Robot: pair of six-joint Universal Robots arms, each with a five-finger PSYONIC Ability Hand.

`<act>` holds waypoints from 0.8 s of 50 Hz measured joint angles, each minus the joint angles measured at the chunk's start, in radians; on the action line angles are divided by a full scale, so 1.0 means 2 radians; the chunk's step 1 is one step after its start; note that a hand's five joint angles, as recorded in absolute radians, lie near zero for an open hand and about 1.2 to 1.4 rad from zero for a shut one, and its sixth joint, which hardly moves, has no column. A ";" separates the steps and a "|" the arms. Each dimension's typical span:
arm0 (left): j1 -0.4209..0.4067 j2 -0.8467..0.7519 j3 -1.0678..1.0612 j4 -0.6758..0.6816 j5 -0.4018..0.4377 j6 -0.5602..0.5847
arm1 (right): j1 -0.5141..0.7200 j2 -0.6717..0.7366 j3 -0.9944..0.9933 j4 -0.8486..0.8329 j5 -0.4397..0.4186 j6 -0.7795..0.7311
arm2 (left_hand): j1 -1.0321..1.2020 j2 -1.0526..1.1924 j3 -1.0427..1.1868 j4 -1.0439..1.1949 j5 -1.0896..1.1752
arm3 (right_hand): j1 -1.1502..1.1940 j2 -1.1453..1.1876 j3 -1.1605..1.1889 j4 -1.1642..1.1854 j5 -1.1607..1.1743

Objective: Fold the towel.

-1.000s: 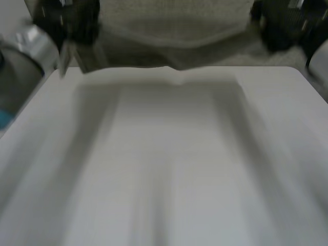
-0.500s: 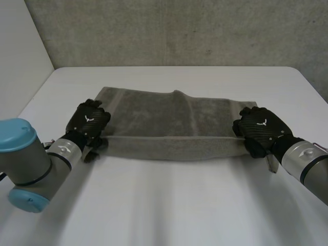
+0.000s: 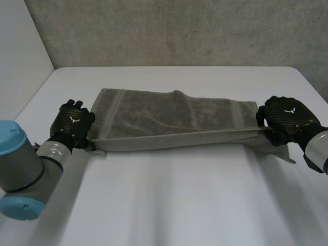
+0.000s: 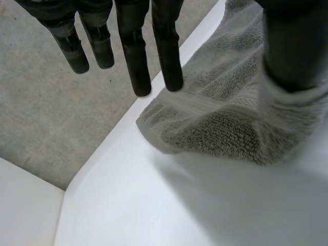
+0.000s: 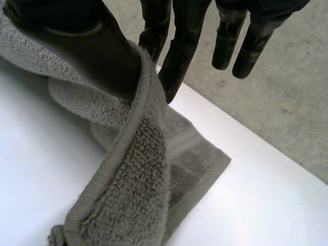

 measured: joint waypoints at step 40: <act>0.013 0.067 -0.018 -0.019 0.042 0.009 | 0.004 0.052 -0.025 0.079 -0.009 -0.084 | 0.299 0.309 0.000 0.000 0.310 | -0.110 -0.102 0.000 0.000 -0.116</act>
